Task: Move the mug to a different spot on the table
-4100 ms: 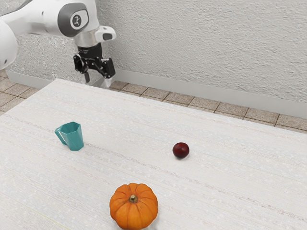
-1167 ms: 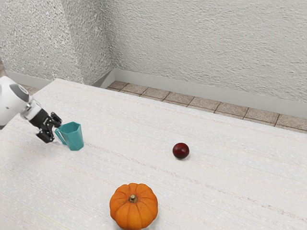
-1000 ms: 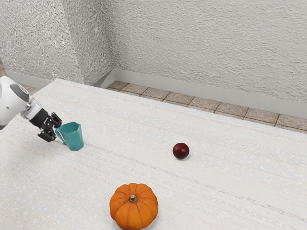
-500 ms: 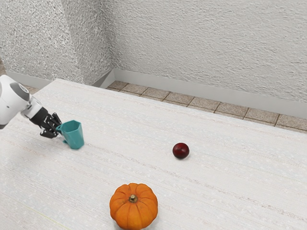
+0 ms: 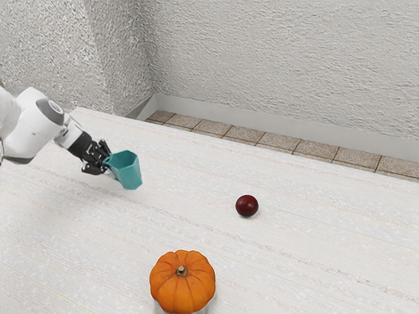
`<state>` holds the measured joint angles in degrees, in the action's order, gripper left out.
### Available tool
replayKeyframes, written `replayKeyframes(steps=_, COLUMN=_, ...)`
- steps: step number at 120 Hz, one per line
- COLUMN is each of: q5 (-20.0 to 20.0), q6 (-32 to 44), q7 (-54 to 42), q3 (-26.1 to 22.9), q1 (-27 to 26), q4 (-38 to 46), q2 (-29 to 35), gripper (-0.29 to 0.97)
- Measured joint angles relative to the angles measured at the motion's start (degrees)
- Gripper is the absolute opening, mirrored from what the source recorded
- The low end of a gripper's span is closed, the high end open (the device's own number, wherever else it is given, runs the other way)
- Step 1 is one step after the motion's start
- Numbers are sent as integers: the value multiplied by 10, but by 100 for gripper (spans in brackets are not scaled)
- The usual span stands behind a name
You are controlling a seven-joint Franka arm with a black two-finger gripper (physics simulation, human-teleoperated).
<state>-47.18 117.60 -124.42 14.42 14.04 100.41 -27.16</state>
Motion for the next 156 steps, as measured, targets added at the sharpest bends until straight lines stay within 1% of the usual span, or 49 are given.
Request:
replayKeyframes(steps=19, q5=-1, q6=2, q7=0, q3=0, q1=-58, q4=22, q2=14, gripper=5)
replayKeyframes(steps=44, q5=2, q6=4, q7=0, q3=-5, q1=-105, q4=53, q2=28, gripper=5)
replayKeyframes(steps=69, q5=14, q6=5, q7=-1, q3=-9, q1=-109, q4=77, q2=28, gripper=5)
replayKeyframes(steps=109, q5=20, q6=13, q7=-2, q3=-15, q1=-105, q4=78, q2=11, gripper=3)
replayKeyframes(steps=120, q5=27, q6=14, q7=-2, q3=-15, q1=-105, q4=78, q2=10, gripper=10)
replayKeyframes(steps=140, q5=48, q6=15, q7=-1, q3=-16, q1=-105, q4=78, q2=10, gripper=32)
replayKeyframes(steps=156, q5=64, q6=16, q7=-1, q3=-16, q1=-105, q4=78, q2=11, gripper=47)
